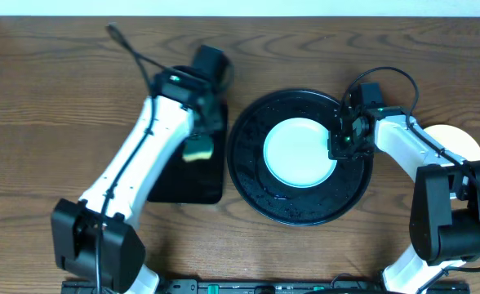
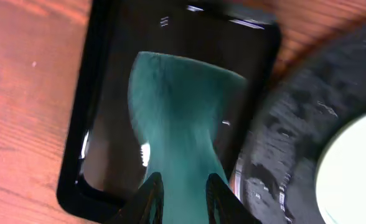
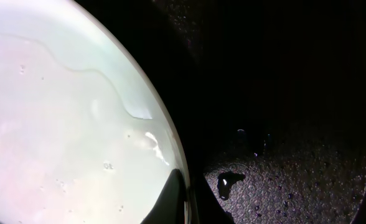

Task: Clean dirty plates on tray and stack at the side
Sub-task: 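Return the sponge with left gripper to the black rectangular tray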

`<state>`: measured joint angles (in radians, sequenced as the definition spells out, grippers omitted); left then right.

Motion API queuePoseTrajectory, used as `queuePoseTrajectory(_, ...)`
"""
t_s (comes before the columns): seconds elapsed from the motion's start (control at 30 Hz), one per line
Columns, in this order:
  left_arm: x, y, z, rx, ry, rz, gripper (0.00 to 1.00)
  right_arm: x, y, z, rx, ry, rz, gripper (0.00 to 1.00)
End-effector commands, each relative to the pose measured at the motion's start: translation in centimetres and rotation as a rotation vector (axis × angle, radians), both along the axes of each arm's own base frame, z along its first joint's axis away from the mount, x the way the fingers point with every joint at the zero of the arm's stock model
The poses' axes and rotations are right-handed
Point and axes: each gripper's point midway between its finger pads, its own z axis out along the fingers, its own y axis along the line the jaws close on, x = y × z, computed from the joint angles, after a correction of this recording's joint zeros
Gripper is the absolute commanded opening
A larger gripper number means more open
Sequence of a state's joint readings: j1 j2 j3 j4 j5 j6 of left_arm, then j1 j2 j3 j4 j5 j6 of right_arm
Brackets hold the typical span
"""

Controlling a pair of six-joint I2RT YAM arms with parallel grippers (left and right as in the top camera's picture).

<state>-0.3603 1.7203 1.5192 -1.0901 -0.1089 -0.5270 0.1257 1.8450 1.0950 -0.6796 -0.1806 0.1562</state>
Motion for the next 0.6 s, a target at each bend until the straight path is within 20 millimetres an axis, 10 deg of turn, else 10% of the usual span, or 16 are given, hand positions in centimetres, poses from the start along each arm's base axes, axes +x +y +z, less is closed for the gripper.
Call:
queuePoseTrajectory(0.0,-1.9,1.7,-4.1,-0.052,0.115,0.061,0.25,-0.8,-0.9,-1.4,-0.066,0.039,0.002,0.01)
queuePoseTrajectory(0.23,-3.0,1.7,-8.2,-0.187,0.168,0.022,0.26,-0.7,-0.1,-1.3,-0.022,0.036,0.006,0.01)
queuePoseTrajectory(0.57,-2.8,1.6,-0.6,-0.305,-0.033,-0.035,0.5,-0.2,1.1,-0.6,0.047,0.015,0.015,0.01)
